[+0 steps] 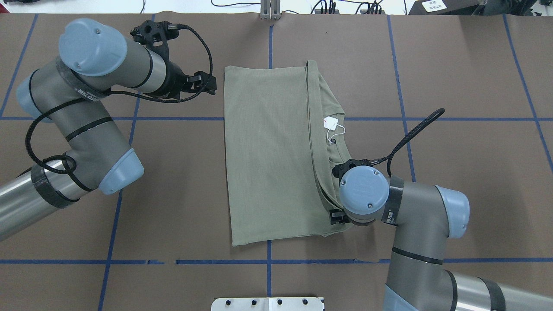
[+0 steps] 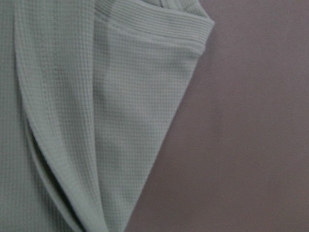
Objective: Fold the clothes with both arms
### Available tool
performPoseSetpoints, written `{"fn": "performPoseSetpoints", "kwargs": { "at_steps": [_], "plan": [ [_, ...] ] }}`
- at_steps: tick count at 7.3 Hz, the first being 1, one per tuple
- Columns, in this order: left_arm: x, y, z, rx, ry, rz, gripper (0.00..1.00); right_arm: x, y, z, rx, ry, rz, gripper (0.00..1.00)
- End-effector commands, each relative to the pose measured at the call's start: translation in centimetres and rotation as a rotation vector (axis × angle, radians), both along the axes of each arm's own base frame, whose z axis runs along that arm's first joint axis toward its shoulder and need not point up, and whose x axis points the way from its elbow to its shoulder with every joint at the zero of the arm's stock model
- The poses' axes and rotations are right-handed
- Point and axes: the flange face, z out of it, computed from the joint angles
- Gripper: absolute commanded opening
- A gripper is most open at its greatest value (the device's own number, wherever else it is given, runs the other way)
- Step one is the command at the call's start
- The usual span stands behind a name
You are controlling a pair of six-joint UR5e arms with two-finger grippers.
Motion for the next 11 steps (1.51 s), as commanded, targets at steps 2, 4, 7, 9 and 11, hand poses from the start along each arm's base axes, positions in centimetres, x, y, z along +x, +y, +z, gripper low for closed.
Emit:
{"fn": "performPoseSetpoints", "kwargs": {
  "at_steps": [2,4,7,9,11],
  "plan": [
    [0.2,0.2,0.0,-0.004,0.002,0.003,1.0,2.3,-0.4,-0.8,0.019,-0.029,0.014,1.0],
    [0.2,0.2,0.3,0.0,-0.003,0.006,1.0,1.3,-3.6,-6.0,0.072,-0.099,0.024,1.0],
    [0.4,0.1,0.7,-0.002,-0.011,0.008,1.0,-2.3,-8.7,-7.5,0.098,-0.06,0.012,1.0],
    [0.4,0.1,0.7,0.004,-0.005,0.008,1.0,-3.2,-11.9,-6.7,0.116,-0.032,-0.003,1.0],
    [0.3,0.0,0.7,0.003,-0.004,0.006,1.0,-3.3,-12.0,-5.3,0.105,-0.026,-0.005,1.0]
  ]
}}
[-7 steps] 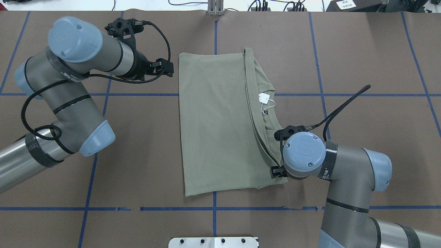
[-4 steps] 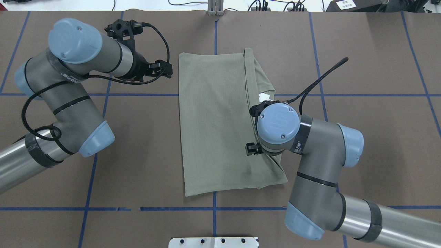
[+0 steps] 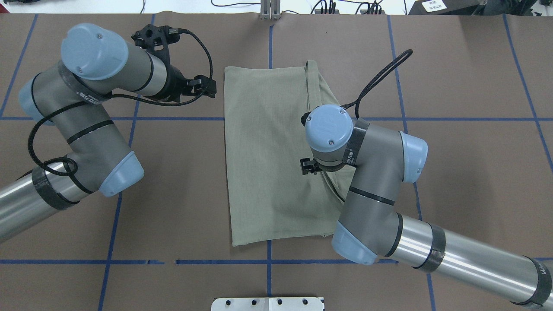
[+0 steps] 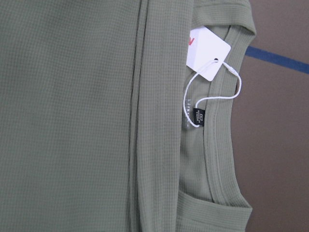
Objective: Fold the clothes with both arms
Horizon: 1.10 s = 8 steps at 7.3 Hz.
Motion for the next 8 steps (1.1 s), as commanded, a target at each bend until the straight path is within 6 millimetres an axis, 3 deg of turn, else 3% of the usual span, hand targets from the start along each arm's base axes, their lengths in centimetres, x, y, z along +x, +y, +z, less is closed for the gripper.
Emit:
{"fn": "performPoseSetpoints", "kwargs": {
  "at_steps": [1,3,8],
  "plan": [
    [0.0,0.0,0.1,-0.001,-0.001,0.0,1.0,-0.6,0.6,1.3,-0.028,0.008,-0.025,1.0],
    [0.0,0.0,0.1,0.001,0.0,0.0,1.0,-1.5,2.5,3.3,-0.055,0.022,-0.061,1.0],
    [0.0,0.0,0.0,0.0,0.002,0.0,1.0,-0.8,2.3,4.2,-0.076,0.022,-0.064,1.0]
  ]
}}
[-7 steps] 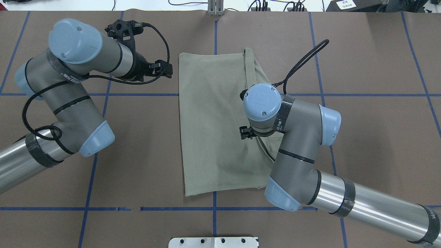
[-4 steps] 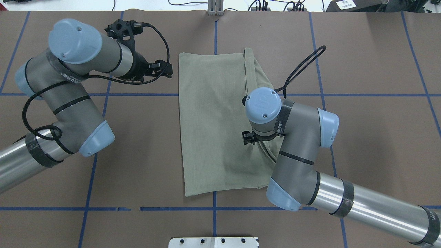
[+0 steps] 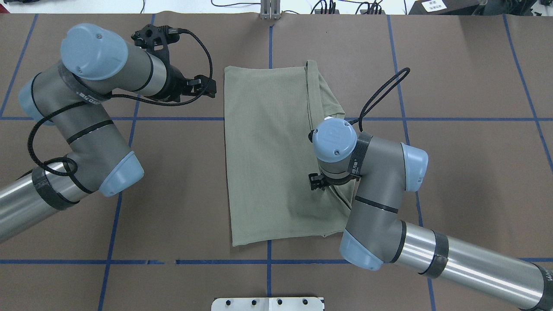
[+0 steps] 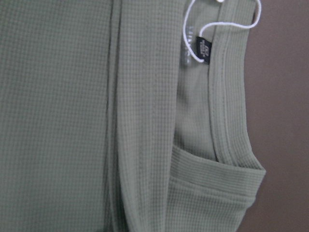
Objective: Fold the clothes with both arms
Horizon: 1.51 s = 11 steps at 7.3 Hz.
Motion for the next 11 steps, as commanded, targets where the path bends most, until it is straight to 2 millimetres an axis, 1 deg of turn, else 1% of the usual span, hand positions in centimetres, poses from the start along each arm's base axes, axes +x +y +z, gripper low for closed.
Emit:
{"fn": "performPoseSetpoints", "kwargs": {
  "at_steps": [1,2,3,4,5,6,7,8,9,10,11],
  "plan": [
    [0.0,0.0,-0.2,0.002,0.002,0.0,1.0,0.3,-0.2,0.6,-0.008,0.003,0.001,1.0],
    [0.0,0.1,-0.3,0.003,0.005,0.0,1.0,1.0,-1.0,0.6,-0.008,0.001,0.01,1.0],
    [0.0,0.1,-0.3,0.003,0.005,0.0,1.0,1.6,-1.5,0.9,-0.014,0.004,0.014,1.0],
    [0.0,0.1,-0.3,0.003,0.005,0.0,1.0,2.3,-1.8,2.1,-0.012,0.017,0.008,1.0],
    [-0.1,0.1,-0.5,0.004,0.008,-0.001,1.0,3.2,-2.6,2.7,-0.009,0.024,0.013,1.0],
    [0.0,0.0,-0.4,0.003,0.007,-0.001,1.0,4.6,-3.5,3.4,-0.001,0.032,0.013,1.0],
    [0.0,0.1,-0.4,0.004,0.007,0.001,1.0,6.1,-3.8,5.6,0.0,0.059,0.011,1.0],
    [0.0,0.1,-0.6,0.005,0.007,0.0,1.0,8.7,-4.4,6.7,0.02,0.067,-0.007,1.0],
    [-0.1,0.2,-0.8,0.006,0.009,0.001,1.0,10.4,-5.1,5.7,0.039,0.043,-0.001,1.0],
    [-0.2,0.2,-0.9,0.007,0.009,0.0,1.0,10.4,-5.5,4.4,0.046,0.025,0.005,1.0],
    [-0.3,0.3,-0.9,0.01,0.01,0.0,1.0,10.0,-6.8,1.4,0.067,-0.014,0.016,1.0]
  ]
}}
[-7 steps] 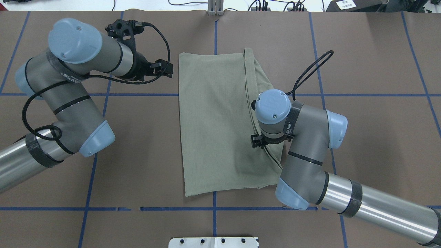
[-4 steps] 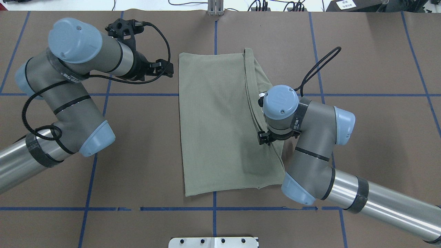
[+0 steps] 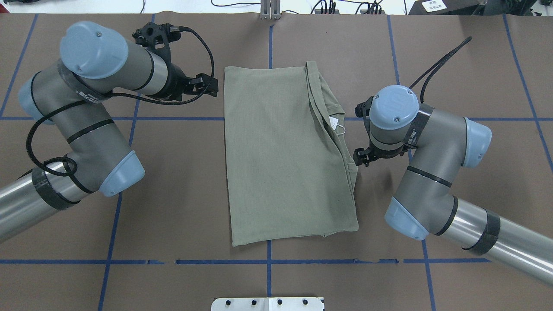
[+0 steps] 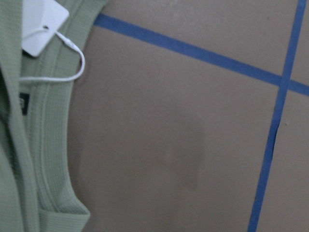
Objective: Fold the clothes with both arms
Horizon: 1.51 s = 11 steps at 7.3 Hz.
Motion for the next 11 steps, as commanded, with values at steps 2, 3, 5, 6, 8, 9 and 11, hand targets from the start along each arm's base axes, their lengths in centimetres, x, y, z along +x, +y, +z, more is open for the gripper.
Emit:
{"fn": "performPoseSetpoints", "kwargs": {
  "at_steps": [2,3,5,6,8,9,11],
  "plan": [
    [-0.6,-0.1,-0.3,0.011,0.002,-0.013,1.0,-5.2,-5.8,-8.3,0.033,-0.05,0.017,1.0],
    [-0.8,-0.2,-0.3,0.014,0.002,-0.017,1.0,-7.3,-8.9,-9.2,0.057,-0.084,0.034,1.0],
    [-0.9,-0.3,-0.3,0.014,0.002,-0.019,1.0,-9.5,-12.8,-6.8,0.082,-0.108,0.053,1.0],
    [-0.9,-0.3,-0.3,0.014,0.002,-0.019,1.0,-9.8,-14.2,-7.2,0.081,-0.097,0.053,1.0],
    [-0.9,-0.3,-0.3,0.014,0.002,-0.019,1.0,-10.3,-14.6,-6.6,0.073,-0.084,0.047,1.0],
    [-0.9,-0.3,-0.4,0.015,0.003,-0.019,1.0,-10.3,-14.6,-6.3,0.07,-0.08,0.047,1.0],
    [-0.9,-0.3,-0.3,0.013,0.002,-0.017,1.0,-10.1,-14.7,-5.8,0.067,-0.076,0.05,1.0]
  ]
}}
